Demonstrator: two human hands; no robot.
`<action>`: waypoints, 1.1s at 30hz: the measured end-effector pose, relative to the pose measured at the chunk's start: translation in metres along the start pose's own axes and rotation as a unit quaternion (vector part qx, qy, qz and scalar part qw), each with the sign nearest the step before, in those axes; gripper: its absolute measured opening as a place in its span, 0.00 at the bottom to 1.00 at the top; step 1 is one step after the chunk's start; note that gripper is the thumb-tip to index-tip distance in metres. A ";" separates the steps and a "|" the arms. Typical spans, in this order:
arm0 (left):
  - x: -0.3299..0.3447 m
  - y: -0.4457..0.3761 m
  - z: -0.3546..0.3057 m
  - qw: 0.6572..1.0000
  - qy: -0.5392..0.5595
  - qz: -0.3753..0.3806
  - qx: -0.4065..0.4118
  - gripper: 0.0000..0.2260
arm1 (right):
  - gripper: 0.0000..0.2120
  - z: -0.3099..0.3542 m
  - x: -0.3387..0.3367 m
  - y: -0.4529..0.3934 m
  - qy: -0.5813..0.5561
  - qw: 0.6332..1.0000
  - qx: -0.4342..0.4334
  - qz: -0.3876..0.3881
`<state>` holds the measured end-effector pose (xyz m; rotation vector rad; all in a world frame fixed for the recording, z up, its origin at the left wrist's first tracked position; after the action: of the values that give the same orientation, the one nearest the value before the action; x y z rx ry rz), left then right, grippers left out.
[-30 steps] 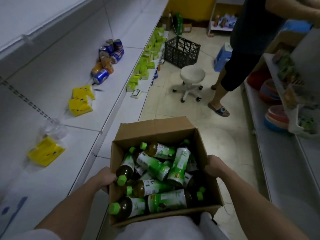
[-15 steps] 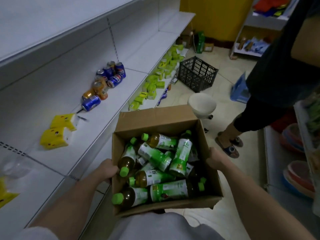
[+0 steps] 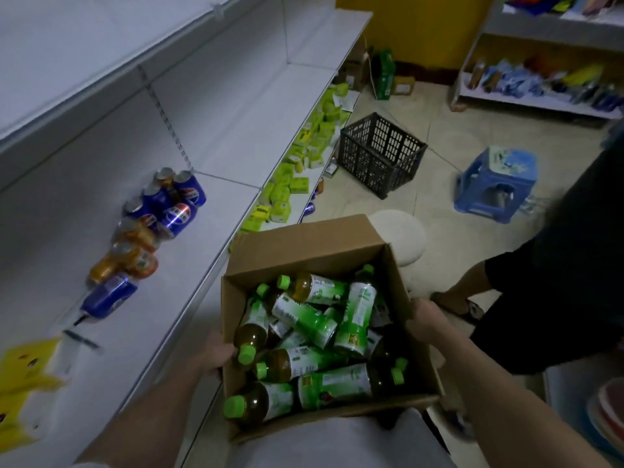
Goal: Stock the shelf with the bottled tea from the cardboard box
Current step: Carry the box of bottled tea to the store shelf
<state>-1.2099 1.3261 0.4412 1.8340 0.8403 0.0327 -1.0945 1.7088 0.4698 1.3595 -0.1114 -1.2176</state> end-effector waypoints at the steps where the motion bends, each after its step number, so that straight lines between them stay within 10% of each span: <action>1: -0.003 -0.006 -0.014 1.000 0.007 0.002 -0.003 0.07 | 0.13 0.002 -0.011 -0.015 -0.001 1.000 -0.003 0.009; 10: -0.019 -0.066 -0.160 0.994 0.074 -0.073 0.017 0.13 | 0.29 0.041 -0.173 -0.143 0.078 0.992 -0.100 0.011; 33: -0.100 -0.242 -0.314 0.971 0.207 -0.081 -0.084 0.03 | 0.13 0.176 -0.396 -0.342 0.173 0.978 -0.119 -0.006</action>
<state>-1.5373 1.5688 0.4118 1.6152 1.2377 0.3832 -1.5889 1.9549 0.4821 1.3401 0.2810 -0.9527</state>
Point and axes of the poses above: each hand's wrist, its own y-axis away from the middle knuckle, its own x-axis out of the palm, z = x × y, the point moved 2 cm from there along -y, towards the middle knuckle, and after that the axes turned 13 degrees about z, right-handed, at the moved point
